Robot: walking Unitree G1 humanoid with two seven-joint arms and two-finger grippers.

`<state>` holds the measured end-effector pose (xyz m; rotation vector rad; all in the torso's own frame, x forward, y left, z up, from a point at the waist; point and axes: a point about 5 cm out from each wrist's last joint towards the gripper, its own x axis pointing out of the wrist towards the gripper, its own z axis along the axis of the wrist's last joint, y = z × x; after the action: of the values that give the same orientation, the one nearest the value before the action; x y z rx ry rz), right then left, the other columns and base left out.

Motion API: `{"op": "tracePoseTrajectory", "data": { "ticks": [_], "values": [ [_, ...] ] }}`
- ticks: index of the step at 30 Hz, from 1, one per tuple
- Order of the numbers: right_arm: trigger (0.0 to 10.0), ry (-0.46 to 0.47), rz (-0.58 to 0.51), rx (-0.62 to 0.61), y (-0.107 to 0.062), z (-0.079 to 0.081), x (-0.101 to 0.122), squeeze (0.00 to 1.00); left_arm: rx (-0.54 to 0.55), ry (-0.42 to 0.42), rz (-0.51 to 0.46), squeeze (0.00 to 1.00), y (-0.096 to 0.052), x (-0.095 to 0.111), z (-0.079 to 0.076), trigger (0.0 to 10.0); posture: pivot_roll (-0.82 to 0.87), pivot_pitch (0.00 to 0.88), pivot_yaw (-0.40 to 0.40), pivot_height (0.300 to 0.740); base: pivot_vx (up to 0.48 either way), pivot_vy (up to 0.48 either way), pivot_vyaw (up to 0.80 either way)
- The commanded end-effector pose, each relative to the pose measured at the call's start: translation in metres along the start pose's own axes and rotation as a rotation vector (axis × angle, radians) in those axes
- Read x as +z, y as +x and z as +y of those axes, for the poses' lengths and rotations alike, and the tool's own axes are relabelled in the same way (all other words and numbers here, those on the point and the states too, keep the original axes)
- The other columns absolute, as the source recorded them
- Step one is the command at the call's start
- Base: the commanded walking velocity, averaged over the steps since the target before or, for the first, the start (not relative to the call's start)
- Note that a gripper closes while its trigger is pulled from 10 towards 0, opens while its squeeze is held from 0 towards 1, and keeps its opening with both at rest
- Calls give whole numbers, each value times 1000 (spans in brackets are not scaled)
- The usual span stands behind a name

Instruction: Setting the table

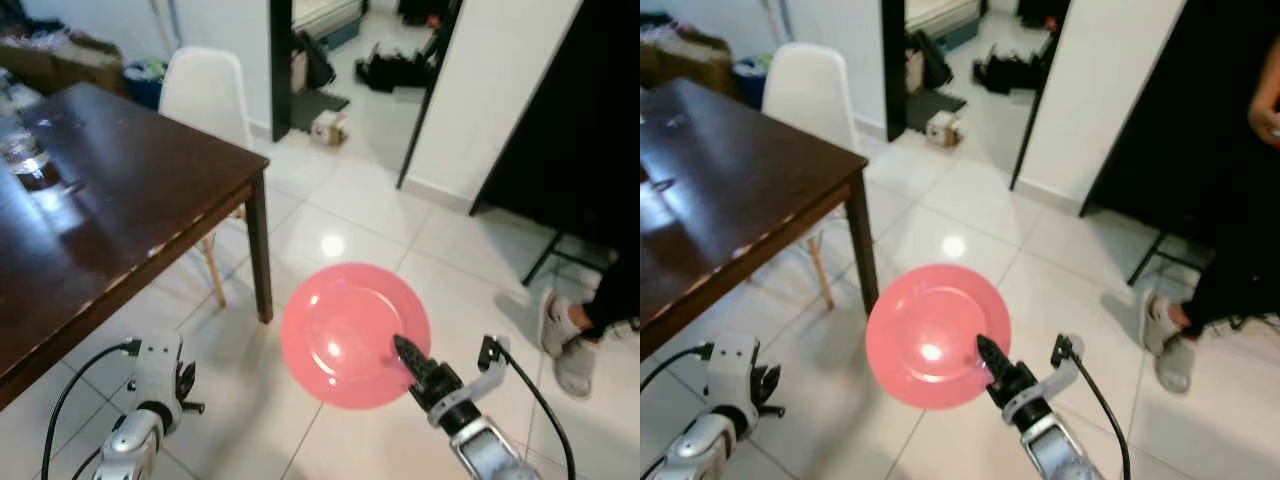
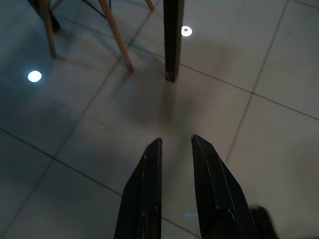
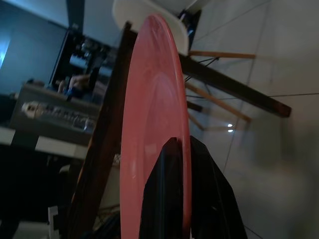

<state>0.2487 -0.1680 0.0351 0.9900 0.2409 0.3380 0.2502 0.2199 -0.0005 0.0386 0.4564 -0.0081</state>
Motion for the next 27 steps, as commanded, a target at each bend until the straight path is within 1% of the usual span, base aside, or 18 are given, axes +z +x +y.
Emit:
{"op": "tracePoseTrajectory", "data": {
  "ticks": [1,27],
  "values": [
    [10000,-3,2,-7,-3,-3,0,0,-5,6,15,0,-1,-5,-1,10000,-47,15,73,740,0,0,-775],
    [10000,-15,20,-11,-3,-5,1,0,-7,2,16,0,-1,-8,-5,10000,-48,11,63,740,0,0,-775]
  ]
}}
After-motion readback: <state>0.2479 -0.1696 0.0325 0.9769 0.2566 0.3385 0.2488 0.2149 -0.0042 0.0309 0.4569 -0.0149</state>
